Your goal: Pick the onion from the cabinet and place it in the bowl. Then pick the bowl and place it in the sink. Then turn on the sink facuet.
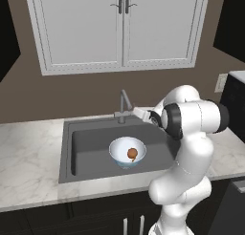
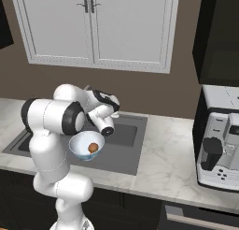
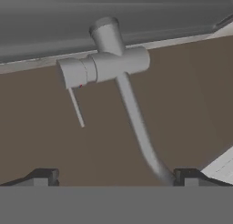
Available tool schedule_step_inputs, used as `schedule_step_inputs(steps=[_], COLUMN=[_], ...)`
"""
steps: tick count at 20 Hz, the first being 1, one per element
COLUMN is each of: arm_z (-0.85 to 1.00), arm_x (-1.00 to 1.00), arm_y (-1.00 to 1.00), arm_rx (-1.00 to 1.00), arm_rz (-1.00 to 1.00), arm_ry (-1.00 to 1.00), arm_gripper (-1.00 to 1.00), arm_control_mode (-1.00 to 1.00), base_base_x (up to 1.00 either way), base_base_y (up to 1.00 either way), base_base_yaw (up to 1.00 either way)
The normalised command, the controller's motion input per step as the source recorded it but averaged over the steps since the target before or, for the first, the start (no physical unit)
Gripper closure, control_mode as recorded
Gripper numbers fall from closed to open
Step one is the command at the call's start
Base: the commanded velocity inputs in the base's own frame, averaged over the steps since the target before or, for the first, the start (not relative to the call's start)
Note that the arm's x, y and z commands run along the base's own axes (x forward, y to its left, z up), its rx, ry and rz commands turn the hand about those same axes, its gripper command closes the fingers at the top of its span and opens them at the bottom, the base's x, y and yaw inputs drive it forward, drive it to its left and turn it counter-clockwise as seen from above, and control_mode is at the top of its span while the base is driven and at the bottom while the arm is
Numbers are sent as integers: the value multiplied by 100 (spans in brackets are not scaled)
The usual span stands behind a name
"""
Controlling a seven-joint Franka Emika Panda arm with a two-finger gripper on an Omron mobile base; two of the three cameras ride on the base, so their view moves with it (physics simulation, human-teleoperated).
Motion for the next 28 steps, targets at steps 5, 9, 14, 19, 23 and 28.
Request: schedule_step_inputs(steps=[5,9,14,19,23,28], arm_z=[-16,-8,-14,-24,-26,-24], arm_x=[35,40,40,42,35,36], arm_y=[0,0,0,6,4,3], arm_rx=[-2,0,-3,-6,-7,-5], arm_rz=[0,0,0,0,0,0], arm_ry=[0,0,0,0,0,0], arm_gripper=[-100,-100,-100,-100,-100,-100], arm_control_mode=[-100,-100,-100,-100,-100,-100], base_base_x=[0,0,0,0,0,0], base_base_y=[0,0,0,0,0,0], base_base_yaw=[0,0,0,0,0,0])
